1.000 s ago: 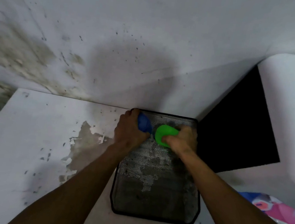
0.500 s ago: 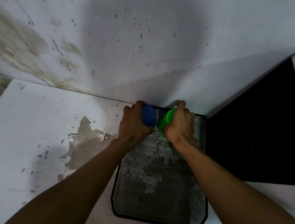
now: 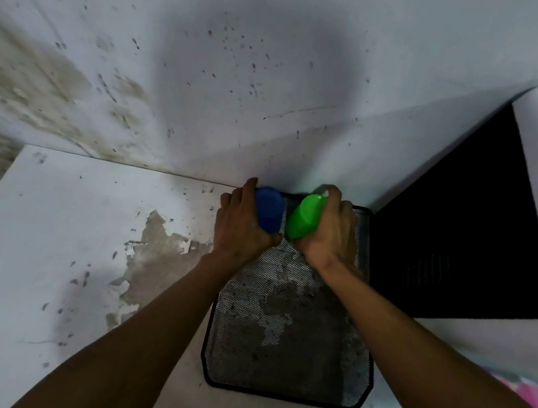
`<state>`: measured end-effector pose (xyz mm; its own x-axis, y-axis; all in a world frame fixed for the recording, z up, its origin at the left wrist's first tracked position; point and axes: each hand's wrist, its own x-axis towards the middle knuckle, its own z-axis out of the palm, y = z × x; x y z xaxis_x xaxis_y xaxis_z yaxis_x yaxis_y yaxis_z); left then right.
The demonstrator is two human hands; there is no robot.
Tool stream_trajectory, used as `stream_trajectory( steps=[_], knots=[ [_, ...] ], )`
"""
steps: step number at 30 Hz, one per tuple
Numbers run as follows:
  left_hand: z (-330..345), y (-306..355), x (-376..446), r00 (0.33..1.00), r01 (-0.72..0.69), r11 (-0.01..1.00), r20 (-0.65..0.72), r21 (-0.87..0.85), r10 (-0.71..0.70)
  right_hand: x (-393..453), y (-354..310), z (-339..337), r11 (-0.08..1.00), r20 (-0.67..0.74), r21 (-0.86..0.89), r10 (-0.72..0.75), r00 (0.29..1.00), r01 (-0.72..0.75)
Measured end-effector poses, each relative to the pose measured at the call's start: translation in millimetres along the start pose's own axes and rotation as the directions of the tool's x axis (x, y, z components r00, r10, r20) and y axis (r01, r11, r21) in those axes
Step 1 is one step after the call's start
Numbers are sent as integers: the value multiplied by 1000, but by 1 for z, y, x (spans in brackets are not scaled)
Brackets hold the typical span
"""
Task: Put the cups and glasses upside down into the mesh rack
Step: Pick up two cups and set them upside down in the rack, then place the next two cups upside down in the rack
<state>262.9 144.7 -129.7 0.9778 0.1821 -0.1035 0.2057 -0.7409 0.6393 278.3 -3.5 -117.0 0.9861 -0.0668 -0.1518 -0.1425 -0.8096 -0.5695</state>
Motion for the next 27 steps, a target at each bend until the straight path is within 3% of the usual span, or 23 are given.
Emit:
stream_trajectory(
  steps=[7,11,15,22,27],
  knots=[
    [-5,2,-49,994,-27,999,-102,-33,24,-54,17,-23,989,-56,102,116,992,-110],
    [-4,8,-100,995,33,996,-88,-88,-41,-101,38,-38,977,62,144,149,987,-157],
    [2,16,-142,996,86,989,14,-118,-85,-139,57,-49,969,147,190,130,981,-157],
    [21,49,-204,985,-112,989,123,-97,123,-202,94,-80,986,189,160,9,982,-40],
    [49,74,-242,959,-202,971,173,-131,223,-239,130,-112,994,144,107,-46,989,31]
  ],
)
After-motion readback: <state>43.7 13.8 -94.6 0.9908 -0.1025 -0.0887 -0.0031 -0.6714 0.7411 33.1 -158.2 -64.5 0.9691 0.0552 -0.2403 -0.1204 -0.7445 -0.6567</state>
